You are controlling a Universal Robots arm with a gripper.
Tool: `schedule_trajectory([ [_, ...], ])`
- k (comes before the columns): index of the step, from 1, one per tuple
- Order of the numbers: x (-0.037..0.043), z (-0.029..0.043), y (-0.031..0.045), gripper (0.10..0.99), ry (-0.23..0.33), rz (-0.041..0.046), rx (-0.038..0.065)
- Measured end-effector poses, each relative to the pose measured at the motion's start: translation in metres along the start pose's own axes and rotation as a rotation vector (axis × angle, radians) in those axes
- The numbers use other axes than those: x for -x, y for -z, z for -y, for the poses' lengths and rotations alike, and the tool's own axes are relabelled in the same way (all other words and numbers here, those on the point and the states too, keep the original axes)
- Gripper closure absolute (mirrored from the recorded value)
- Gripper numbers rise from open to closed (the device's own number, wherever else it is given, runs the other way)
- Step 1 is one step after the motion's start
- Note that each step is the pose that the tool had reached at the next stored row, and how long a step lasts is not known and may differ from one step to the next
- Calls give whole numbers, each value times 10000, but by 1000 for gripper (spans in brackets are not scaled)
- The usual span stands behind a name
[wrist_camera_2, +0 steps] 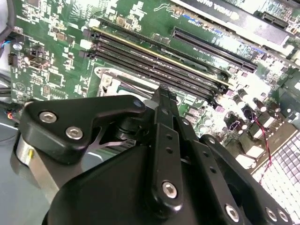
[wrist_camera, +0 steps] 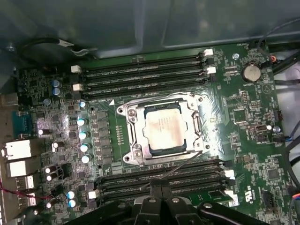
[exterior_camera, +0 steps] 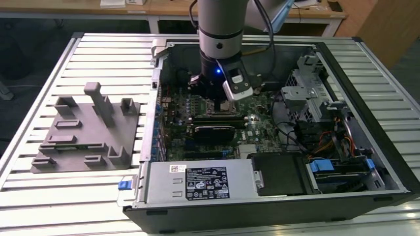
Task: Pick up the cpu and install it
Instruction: 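Install the second cpu locking lever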
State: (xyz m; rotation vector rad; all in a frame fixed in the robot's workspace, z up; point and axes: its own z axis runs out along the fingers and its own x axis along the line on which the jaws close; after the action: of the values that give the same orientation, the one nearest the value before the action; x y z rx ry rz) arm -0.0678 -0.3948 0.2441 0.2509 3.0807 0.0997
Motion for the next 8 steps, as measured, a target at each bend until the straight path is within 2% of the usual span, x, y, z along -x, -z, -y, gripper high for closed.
schedule_trajectory([
  [3, -1, 9, -31, 980, 76, -51, 38],
  [8, -1, 9, -33, 980, 98, -57, 48],
])
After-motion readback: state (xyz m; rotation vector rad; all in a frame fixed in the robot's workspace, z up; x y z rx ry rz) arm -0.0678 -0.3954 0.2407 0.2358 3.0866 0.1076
